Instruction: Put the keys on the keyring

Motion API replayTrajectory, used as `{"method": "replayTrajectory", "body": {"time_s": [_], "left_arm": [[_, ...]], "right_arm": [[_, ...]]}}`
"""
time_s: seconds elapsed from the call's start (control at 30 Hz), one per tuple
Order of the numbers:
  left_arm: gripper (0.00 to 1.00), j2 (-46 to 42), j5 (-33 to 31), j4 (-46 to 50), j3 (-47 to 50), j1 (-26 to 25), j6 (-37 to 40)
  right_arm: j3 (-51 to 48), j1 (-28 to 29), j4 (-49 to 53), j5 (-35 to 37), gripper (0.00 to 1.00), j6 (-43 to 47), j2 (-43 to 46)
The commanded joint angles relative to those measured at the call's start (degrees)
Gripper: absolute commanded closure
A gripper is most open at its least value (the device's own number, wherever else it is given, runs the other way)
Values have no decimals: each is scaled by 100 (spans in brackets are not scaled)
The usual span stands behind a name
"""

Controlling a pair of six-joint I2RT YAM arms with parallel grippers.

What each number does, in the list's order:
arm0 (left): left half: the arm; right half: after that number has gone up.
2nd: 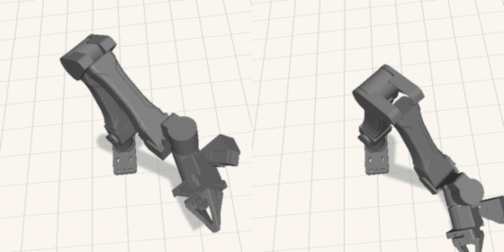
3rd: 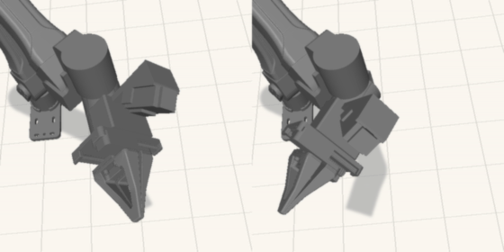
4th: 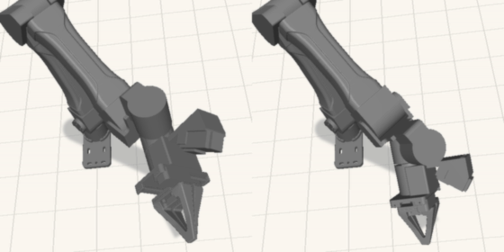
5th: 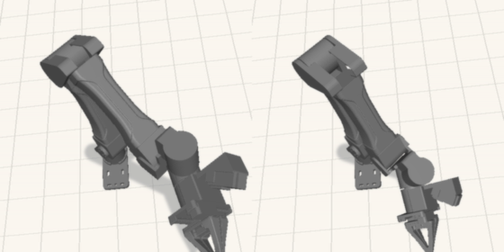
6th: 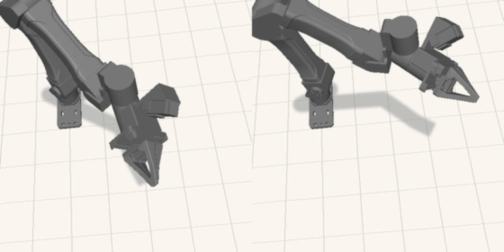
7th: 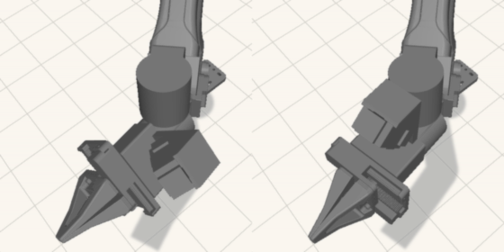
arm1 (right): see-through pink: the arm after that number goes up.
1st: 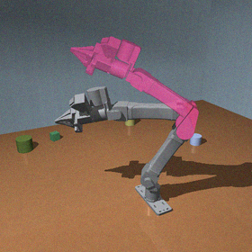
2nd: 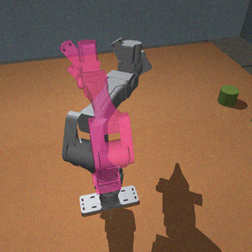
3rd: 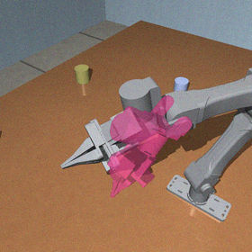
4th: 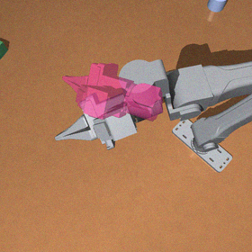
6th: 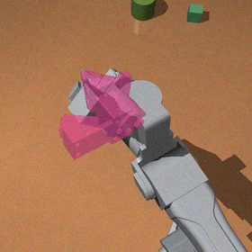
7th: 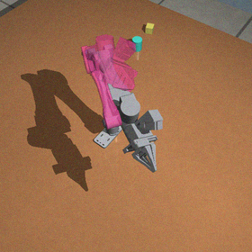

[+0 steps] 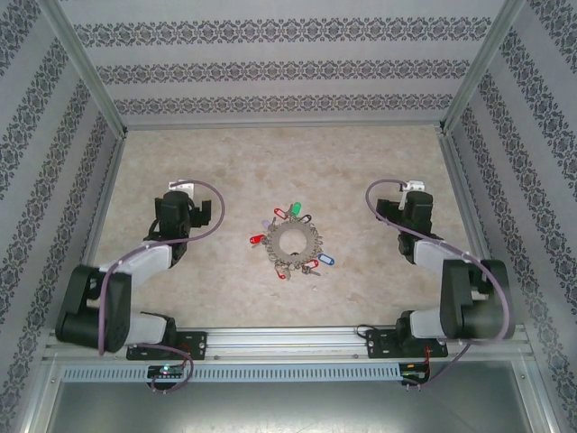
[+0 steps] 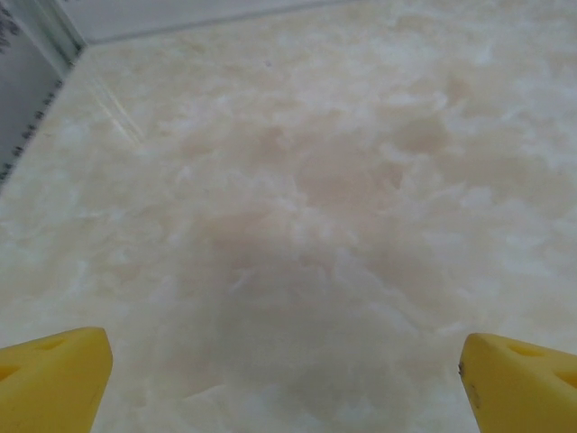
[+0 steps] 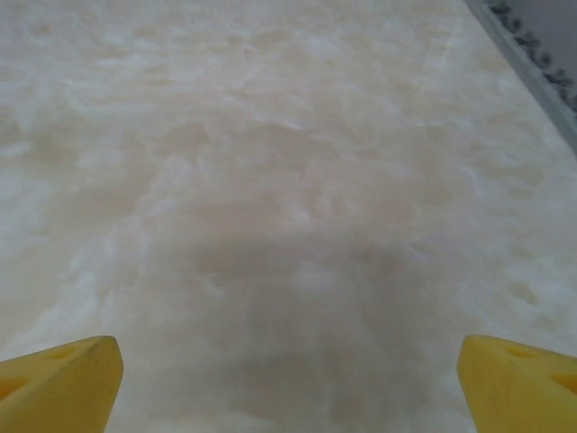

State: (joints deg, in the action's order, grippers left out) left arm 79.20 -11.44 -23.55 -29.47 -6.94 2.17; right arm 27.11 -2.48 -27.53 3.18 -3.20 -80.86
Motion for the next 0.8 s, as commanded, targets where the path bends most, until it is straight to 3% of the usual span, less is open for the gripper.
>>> {"method": "replayTrajectory", "body": {"time_s": [0.0, 0.1, 0.2, 0.27, 0.33, 0.4, 0.43, 0.77], "left_arm": [[0, 547, 665, -1519, 276, 124, 281], [1, 527, 970, -1841, 489, 265, 216], [0, 622, 1602, -3247, 1241, 447, 225], [1, 1070, 1744, -4039, 1394, 461, 273], [0, 875, 1602, -3032, 1035, 505, 161], [1, 1066, 1060, -2505, 580, 623, -185], [0, 996, 1351, -2295, 554, 800, -332], [0, 1027, 1154, -2427, 574, 703, -262]], "right_arm": [[-291, 104, -1799, -910, 2, 142, -345], [-705, 360, -2961, -761, 2, 406, -595], [-1010, 397, -3108, -703, 2, 453, -500], [-793, 471, -2632, -94, 2, 336, -496], [-532, 453, -2443, 210, 2, 179, -583], [-536, 437, -2397, 383, 2, 107, -543], [-562, 449, -2461, 400, 2, 123, -556], [-541, 509, -2435, 377, 2, 180, -565]]}}
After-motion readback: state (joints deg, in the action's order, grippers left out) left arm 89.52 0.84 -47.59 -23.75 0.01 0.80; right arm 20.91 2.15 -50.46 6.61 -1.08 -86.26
